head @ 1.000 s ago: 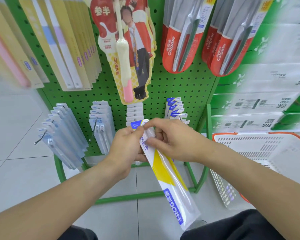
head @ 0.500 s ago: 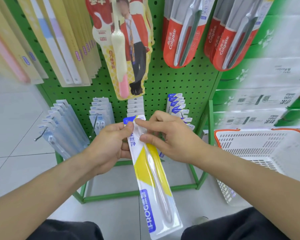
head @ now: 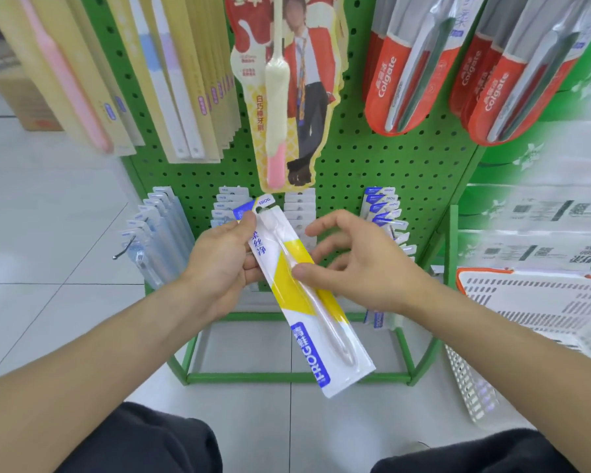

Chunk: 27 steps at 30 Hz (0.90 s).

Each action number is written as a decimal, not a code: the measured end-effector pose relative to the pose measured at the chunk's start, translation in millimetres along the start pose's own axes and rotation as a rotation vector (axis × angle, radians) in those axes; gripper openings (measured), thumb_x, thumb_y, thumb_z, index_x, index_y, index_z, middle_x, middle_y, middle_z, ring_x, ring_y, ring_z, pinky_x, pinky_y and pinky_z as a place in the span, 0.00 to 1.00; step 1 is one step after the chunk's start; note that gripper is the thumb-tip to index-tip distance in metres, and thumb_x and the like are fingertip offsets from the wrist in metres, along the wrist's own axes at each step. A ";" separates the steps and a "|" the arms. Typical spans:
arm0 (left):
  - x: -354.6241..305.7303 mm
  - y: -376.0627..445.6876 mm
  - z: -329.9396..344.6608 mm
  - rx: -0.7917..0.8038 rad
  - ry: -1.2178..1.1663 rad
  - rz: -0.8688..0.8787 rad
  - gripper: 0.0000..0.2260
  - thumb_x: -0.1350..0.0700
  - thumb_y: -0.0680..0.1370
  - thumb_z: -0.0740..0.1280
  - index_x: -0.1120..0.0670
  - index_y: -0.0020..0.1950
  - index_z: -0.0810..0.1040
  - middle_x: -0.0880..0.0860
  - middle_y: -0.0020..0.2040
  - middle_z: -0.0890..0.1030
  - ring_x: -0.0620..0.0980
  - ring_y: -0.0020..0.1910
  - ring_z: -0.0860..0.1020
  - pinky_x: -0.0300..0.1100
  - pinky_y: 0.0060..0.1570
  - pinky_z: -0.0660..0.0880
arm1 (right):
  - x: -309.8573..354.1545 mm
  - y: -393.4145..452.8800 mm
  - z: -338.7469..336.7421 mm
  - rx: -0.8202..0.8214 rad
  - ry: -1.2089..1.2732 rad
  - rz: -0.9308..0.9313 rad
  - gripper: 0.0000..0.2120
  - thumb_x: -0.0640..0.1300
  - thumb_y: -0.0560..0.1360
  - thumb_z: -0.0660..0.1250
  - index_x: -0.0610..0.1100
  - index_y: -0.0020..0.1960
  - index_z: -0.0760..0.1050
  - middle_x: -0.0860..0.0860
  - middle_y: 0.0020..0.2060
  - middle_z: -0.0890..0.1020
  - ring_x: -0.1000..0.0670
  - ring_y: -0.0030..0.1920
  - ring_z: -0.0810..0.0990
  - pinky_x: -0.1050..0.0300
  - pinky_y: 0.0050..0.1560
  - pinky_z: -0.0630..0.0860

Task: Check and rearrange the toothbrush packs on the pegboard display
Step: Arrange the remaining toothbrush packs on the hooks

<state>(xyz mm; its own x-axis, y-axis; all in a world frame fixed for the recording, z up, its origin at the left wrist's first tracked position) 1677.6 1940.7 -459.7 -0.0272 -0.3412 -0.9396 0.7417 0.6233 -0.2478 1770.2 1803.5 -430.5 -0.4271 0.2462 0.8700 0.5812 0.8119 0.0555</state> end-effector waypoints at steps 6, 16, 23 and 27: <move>3.4 -2.0 6.8 0.077 0.062 -0.024 0.16 0.51 0.85 0.59 0.61 0.58 0.80 0.61 0.48 0.86 0.57 0.40 0.86 0.47 0.39 0.84 | -14.0 -19.0 24.1 0.299 0.239 0.185 0.12 0.45 0.79 0.69 0.35 0.48 0.78 0.42 0.35 0.84 0.46 0.31 0.78 0.55 0.31 0.79; 12.2 -12.7 14.0 0.133 0.173 0.040 0.10 0.60 0.81 0.67 0.64 0.59 0.80 0.60 0.47 0.87 0.55 0.40 0.86 0.44 0.38 0.83 | -22.5 -35.9 29.0 0.514 0.334 0.229 0.06 0.38 0.81 0.64 0.39 0.57 0.74 0.44 0.40 0.86 0.47 0.36 0.84 0.51 0.36 0.84; 37.2 -33.1 30.8 0.438 0.434 -0.152 0.19 0.62 0.76 0.73 0.59 0.64 0.72 0.60 0.45 0.85 0.58 0.38 0.83 0.48 0.37 0.83 | -31.4 -25.6 14.7 0.279 0.354 0.288 0.06 0.39 0.84 0.60 0.38 0.58 0.73 0.36 0.44 0.83 0.44 0.32 0.84 0.51 0.29 0.82; 31.3 -32.9 31.0 0.400 0.444 -0.059 0.20 0.65 0.75 0.73 0.60 0.64 0.71 0.57 0.37 0.80 0.57 0.32 0.80 0.48 0.34 0.82 | -29.0 -28.0 15.3 0.316 0.393 0.294 0.11 0.40 0.82 0.64 0.38 0.62 0.71 0.38 0.44 0.85 0.42 0.33 0.84 0.50 0.30 0.82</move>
<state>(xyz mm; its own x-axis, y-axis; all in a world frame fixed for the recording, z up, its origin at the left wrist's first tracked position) 1673.0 1887.7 -473.7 -0.2895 0.0135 -0.9571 0.9228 0.2694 -0.2753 1755.8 1781.8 -464.8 0.0446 0.3194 0.9466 0.3758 0.8726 -0.3121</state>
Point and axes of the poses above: each hand's wrist, its own y-axis towards the middle knuckle, its own z-axis out of the palm, x = y × z, the point moved 9 cm from there along y, towards the middle knuckle
